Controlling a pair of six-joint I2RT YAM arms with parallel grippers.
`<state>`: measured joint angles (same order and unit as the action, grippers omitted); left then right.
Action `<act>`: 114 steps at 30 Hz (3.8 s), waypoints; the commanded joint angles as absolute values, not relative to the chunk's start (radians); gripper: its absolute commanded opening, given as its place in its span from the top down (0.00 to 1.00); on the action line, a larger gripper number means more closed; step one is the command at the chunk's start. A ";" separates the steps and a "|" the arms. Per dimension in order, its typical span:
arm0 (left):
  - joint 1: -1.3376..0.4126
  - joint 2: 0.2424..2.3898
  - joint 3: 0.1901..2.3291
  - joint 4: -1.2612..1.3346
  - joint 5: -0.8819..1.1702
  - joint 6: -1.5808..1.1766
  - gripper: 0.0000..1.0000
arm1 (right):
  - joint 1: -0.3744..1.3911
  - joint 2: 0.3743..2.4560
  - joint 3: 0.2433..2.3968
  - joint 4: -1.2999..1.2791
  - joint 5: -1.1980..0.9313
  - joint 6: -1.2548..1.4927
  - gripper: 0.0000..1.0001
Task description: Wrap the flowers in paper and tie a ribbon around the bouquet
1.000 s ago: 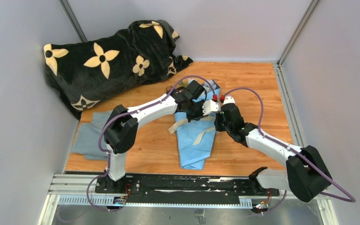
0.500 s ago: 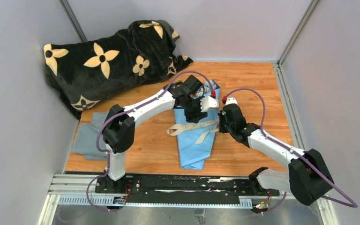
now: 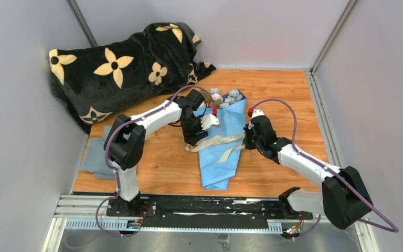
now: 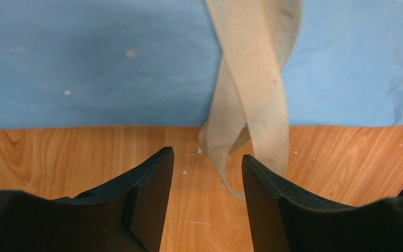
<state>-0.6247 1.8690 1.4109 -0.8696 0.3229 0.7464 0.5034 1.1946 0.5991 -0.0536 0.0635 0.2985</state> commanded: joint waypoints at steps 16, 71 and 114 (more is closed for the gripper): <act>-0.465 1.825 1.421 -0.747 0.342 0.577 1.00 | 0.399 1.161 0.656 -0.221 -0.094 0.223 1.00; -0.243 1.569 1.241 -0.679 0.302 0.816 0.44 | 0.264 0.975 0.918 -0.323 -0.531 0.170 1.00; -0.583 1.674 1.542 -0.649 0.812 0.438 0.63 | 0.554 1.106 0.904 0.311 -0.483 0.593 1.00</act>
